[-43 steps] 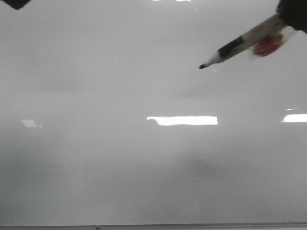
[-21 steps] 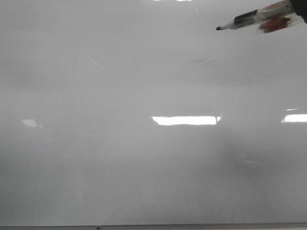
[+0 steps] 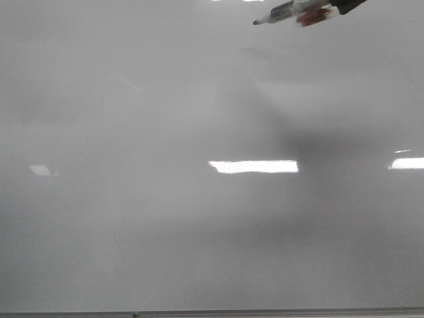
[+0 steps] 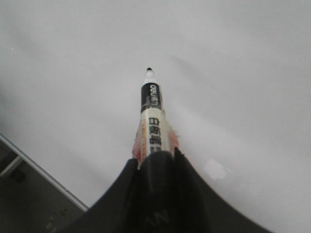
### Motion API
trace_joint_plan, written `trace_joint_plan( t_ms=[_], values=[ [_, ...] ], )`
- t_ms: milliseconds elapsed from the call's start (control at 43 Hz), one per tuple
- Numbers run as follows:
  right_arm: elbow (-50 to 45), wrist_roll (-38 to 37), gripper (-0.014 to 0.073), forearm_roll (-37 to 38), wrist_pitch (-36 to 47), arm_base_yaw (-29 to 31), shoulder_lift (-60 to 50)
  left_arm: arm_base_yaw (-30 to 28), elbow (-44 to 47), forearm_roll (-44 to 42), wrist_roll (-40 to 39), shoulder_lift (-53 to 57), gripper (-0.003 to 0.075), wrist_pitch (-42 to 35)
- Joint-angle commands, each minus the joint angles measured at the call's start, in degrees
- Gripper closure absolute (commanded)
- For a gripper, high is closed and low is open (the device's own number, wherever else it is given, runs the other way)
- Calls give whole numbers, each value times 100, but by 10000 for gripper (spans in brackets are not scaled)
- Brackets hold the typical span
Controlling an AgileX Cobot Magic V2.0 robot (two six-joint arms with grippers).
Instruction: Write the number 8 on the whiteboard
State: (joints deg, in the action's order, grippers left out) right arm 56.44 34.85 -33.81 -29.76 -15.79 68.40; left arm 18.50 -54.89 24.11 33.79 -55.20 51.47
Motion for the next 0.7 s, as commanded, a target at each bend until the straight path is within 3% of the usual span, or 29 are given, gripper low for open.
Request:
trace_joint_plan(
  t_ms=[0, 210, 396, 675],
  values=[
    [338, 52, 662, -60, 499, -2, 113, -12, -148, 227, -51, 76, 282, -336],
    [729, 52, 662, -53, 720, -2, 655, -12, -148, 227, -51, 76, 282, -336],
    [1192, 58, 662, 251, 350, -281, 1323, -12, -148, 227, -51, 76, 282, -336],
    [299, -798, 652, 1360, 223, -164, 1205, -12, -148, 227, -51, 76, 282, -336]
  ],
)
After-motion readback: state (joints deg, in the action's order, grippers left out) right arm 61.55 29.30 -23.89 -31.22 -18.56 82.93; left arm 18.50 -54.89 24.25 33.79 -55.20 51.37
